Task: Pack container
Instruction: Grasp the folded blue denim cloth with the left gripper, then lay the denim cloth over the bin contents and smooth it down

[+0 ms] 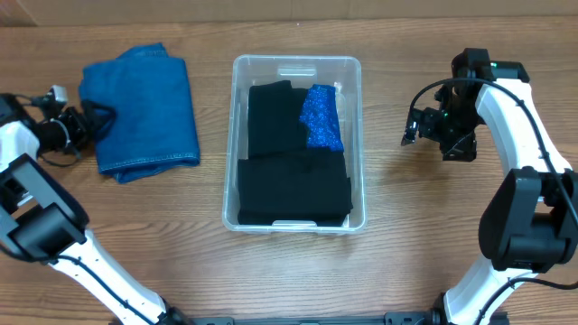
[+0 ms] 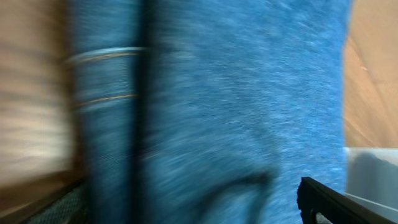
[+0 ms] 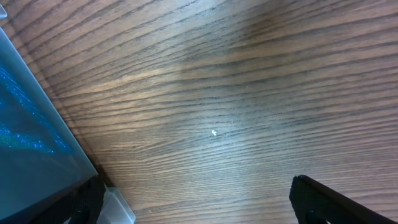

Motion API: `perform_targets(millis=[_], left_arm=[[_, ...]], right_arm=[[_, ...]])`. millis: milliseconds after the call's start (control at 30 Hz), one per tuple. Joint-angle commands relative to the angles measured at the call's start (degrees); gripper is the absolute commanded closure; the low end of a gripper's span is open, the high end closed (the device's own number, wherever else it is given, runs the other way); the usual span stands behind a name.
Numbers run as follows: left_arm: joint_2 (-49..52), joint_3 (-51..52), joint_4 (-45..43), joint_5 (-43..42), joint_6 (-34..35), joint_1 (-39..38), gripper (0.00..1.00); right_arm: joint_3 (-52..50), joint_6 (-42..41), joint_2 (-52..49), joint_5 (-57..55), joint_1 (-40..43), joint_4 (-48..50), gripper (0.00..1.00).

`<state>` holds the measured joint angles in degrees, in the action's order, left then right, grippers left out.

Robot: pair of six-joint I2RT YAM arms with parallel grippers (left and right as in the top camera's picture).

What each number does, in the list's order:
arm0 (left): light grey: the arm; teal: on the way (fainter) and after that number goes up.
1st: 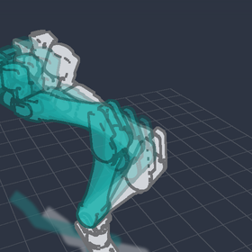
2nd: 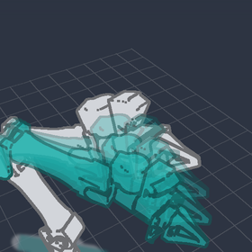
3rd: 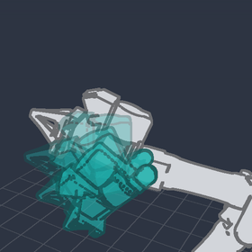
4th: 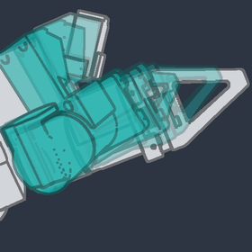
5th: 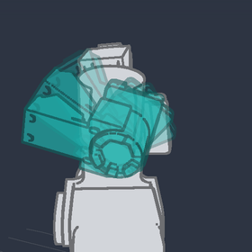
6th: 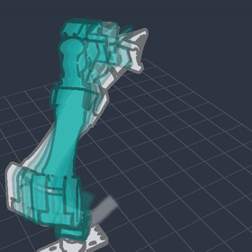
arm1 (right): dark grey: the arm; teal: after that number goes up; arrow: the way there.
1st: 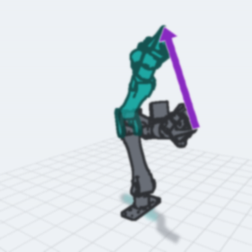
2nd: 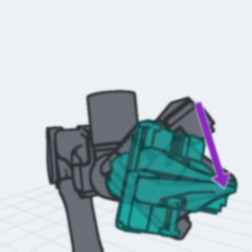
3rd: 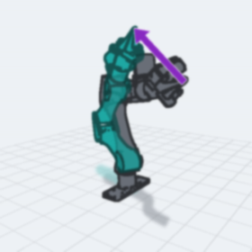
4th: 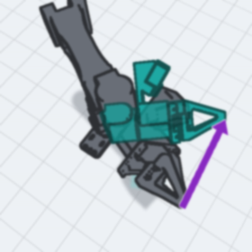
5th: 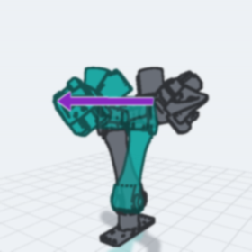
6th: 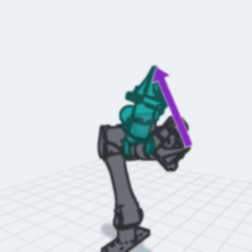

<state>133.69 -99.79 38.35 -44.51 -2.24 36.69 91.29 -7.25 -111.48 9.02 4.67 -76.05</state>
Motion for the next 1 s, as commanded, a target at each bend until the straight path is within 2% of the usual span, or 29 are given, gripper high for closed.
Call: perform_targets(millis=[0,100,133,267,367,533,633,733,800,867,967], left_arm=[[5.0,0.3,0.3,-5.1,1.1,-6.1,0.03],[4.8,0.0,0.9,-5.1,2.1,-9.7,0.78],[4.8,-0.2,1.4,-5.3,4.1,-10.3,0.94],[1.4,-0.3,6.5,-8.0,3.5,-10.4,0.96],[-6.6,-0.3,11.3,-7.9,1.1,-10.0,0.96],[-27.9,-0.3,13.4,-7.4,1.4,-11.3,0.96],[-40.2,-0.3,13.3,-3.7,2.7,-16.1,0.96],[-50.0,-0.3,13.2,1.6,6.4,-26.5,0.96],[-53.9,-0.3,13.3,11.0,13.8,-37.0,0.96],[-54.7,-0.2,13.1,21.5,20.1,-48.9,0.96],[-52.0,-0.1,12.2,31.9,22.3,-61.5,0.96]], right_arm=[[0.9,0.1,2.2,0.0,-0.2,-0.3,0.0],[0.9,0.1,2.2,0.0,-0.2,-0.8,0.0],[0.9,0.1,2.2,0.0,-0.2,-0.9,0.0],[0.9,0.2,2.2,0.0,-0.2,-1.8,0.0],[0.9,0.2,2.2,0.0,-0.1,-1.9,0.0],[0.9,0.2,2.2,0.0,-0.1,-2.1,0.0],[0.9,0.1,2.2,0.0,-0.1,-2.1,0.0],[0.9,0.1,2.2,0.0,-0.1,-2.5,0.0],[0.9,0.1,2.2,0.1,-0.1,-2.5,0.0],[0.9,-0.1,2.2,0.1,-0.1,-2.6,0.0],[0.9,-0.1,2.2,0.7,-0.1,-2.8,0.0]])
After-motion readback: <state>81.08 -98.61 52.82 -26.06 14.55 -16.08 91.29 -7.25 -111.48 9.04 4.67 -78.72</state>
